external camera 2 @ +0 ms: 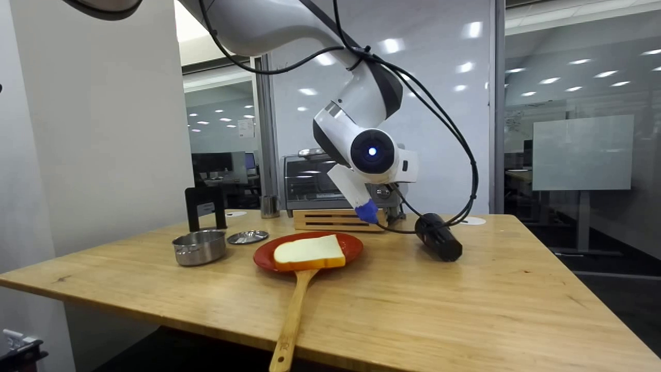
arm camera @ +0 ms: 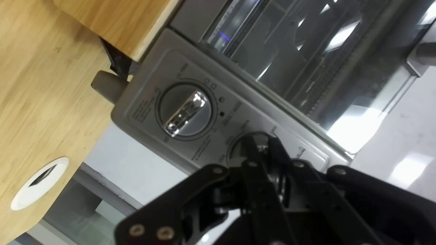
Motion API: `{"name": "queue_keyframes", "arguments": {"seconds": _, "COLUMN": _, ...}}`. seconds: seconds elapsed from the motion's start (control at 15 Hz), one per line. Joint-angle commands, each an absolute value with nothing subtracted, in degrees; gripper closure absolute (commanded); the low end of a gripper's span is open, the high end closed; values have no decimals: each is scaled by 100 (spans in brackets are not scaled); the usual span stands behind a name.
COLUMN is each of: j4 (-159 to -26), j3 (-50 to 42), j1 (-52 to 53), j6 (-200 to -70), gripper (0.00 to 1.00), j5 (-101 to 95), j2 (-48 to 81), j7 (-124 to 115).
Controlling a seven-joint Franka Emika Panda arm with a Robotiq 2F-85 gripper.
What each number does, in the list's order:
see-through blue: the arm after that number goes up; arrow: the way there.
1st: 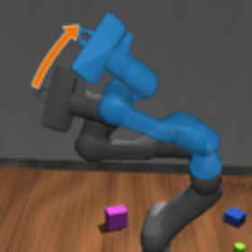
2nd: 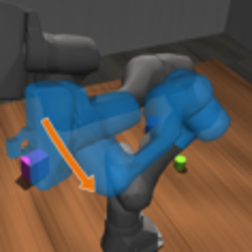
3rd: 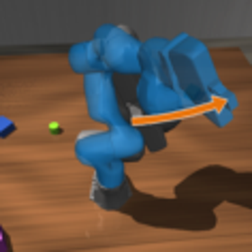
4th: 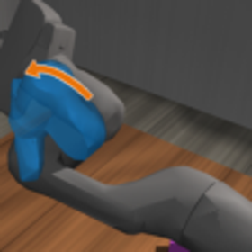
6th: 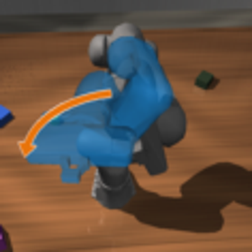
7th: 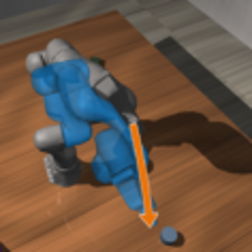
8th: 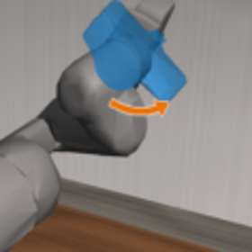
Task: Twist the upper knob on the oven
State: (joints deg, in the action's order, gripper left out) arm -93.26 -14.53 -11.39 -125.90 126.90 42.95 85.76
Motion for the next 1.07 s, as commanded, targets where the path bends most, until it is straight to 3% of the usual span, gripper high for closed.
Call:
{"name": "queue_keyframes", "arguments": {"seconds": 0.0, "j4": -9199, "j3": -1429, "j1": -1321, "j6": -12042, "gripper": 97, "j5": 12949, "j2": 4369, "j7": 9329}}
{"name": "queue_keyframes", "arguments": {"seconds": 1.0, "j4": -9351, "j3": -1517, "j1": -1301, "j6": -11573, "gripper": 97, "j5": 12880, "j2": 4464, "j7": 10136}}
